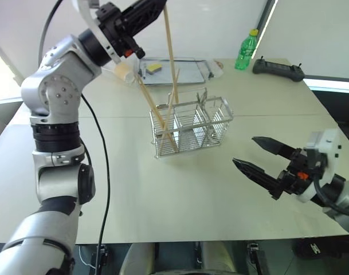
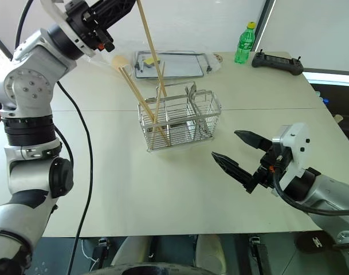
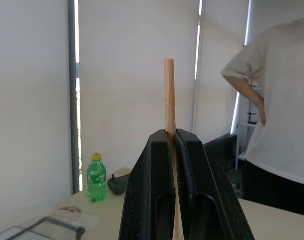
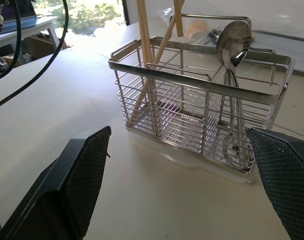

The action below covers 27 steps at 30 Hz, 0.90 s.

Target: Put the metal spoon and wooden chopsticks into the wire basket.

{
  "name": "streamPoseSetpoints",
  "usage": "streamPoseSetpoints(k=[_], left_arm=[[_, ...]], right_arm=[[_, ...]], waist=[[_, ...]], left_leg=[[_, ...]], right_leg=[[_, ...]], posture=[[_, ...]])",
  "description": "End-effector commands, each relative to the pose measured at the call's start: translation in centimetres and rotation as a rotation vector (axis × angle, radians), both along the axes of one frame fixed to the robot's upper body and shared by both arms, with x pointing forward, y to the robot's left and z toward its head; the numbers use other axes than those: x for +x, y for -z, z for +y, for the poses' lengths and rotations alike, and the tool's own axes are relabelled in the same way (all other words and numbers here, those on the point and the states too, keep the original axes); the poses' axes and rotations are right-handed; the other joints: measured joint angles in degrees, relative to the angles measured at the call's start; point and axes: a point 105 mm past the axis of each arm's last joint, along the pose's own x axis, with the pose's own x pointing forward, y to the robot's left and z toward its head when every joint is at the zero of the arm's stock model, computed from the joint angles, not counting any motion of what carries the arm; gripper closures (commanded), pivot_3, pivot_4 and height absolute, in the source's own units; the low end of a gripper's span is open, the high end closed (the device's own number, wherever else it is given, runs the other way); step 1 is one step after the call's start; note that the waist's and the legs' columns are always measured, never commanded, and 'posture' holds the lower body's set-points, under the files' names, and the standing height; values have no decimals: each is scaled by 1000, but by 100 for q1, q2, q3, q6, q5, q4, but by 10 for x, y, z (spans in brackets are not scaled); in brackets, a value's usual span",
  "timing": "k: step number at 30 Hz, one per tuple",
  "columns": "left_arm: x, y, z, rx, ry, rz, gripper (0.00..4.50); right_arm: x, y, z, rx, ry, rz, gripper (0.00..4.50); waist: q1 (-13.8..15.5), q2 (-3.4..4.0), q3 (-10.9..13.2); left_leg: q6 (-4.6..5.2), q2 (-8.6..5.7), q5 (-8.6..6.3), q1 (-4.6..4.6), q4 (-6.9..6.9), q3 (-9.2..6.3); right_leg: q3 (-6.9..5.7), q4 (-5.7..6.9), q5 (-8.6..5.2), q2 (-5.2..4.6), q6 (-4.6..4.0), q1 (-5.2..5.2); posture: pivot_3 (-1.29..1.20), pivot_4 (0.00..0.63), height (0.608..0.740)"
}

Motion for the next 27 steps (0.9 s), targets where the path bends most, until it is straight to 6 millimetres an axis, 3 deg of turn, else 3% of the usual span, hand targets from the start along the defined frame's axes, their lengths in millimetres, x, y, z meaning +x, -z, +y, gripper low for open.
streamPoseSetpoints(k=[1,6,10,18,21,27], left_arm=[[-11,-17,6,-8,4,-56,4448],[-15,-4,3,61,42,-15,4448],[-22,18,-6,157,88,6,4448],[-17,45,-13,223,67,39,4448],[-18,45,-14,200,87,59,3524],[-19,36,-11,116,104,81,620]], right_arm=[[-1,-7,2,2,-9,-32,0],[-2,-8,4,-9,-14,-35,0],[-2,-7,6,-21,-27,-33,0],[-1,-10,5,-10,-26,-40,0],[-1,-10,5,-7,-25,-39,0],[-1,-8,4,-8,-22,-36,0]], waist=[[0,0,0],[0,0,0],[0,2,1],[4,1,2],[3,1,3],[3,1,3]], left_leg=[[0,0,0,-1,-1,0],[0,0,0,-2,-3,0],[0,0,0,-1,-3,0],[0,2,0,-2,-2,-1],[0,2,0,-4,-4,-1],[0,2,0,-7,-2,-1]], right_leg=[[0,-1,0,0,0,-1],[0,-1,0,0,1,-3],[0,-1,0,-1,0,-1],[1,-3,-1,-1,-4,-2],[1,-3,-1,-1,-4,-4],[0,-5,-1,-2,-3,-6]], posture=[[0,150,709],[0,150,709],[0,150,709],[0,150,709],[0,150,709],[0,150,709]])
